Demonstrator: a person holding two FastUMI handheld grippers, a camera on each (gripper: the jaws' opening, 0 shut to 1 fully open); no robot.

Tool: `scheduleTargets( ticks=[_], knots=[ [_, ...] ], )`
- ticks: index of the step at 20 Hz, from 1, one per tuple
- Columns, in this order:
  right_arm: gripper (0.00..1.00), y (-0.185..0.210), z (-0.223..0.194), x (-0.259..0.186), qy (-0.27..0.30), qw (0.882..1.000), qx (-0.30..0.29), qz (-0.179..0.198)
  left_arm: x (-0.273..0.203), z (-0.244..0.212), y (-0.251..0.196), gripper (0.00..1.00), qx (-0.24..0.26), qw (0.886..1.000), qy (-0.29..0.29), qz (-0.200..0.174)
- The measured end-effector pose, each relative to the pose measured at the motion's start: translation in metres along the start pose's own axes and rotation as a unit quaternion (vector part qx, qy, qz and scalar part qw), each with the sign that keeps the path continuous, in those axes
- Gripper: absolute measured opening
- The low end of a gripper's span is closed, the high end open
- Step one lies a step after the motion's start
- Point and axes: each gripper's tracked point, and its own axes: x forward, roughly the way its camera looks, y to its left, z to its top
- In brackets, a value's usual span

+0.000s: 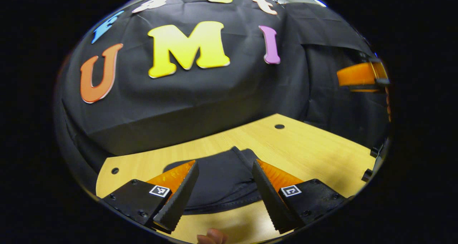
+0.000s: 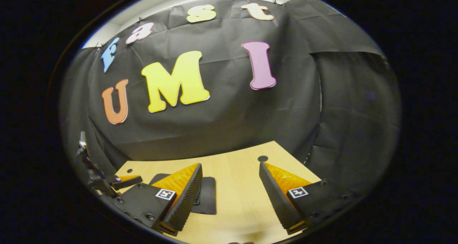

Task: Grasp the waist and the cuffs of the jeans and fold them to make the two legs overlap; first hold the waist and fold one-third of the jeans toward the cuffs, then hold the cuffs and fold the remaining one-third in the same direction to finish folding.

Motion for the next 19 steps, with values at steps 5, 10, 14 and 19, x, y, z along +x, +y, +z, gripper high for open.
scheduleTargets(
  ticks=[5,10,14,19],
  knots=[
    [0.96,0.052,0.02,0.004,-0.026,0.998,-0.025,0.045,-0.042,0.043,0.061,0.99,-0.028,0.996,-0.05,0.071],
    [1.0,0.094,0.042,0.001,-0.054,0.994,-0.041,0.082,-0.093,0.093,0.102,1.0,-0.048,0.983,-0.108,0.138],
    [0.98,0.118,0.044,-0.003,-0.063,0.991,-0.058,0.106,-0.115,0.107,0.104,0.99,-0.049,0.979,-0.127,0.15],
    [0.98,0.134,0.036,-0.012,-0.064,0.988,-0.072,0.124,-0.127,0.099,0.1,0.94,-0.064,0.979,-0.124,0.151]
  ],
)
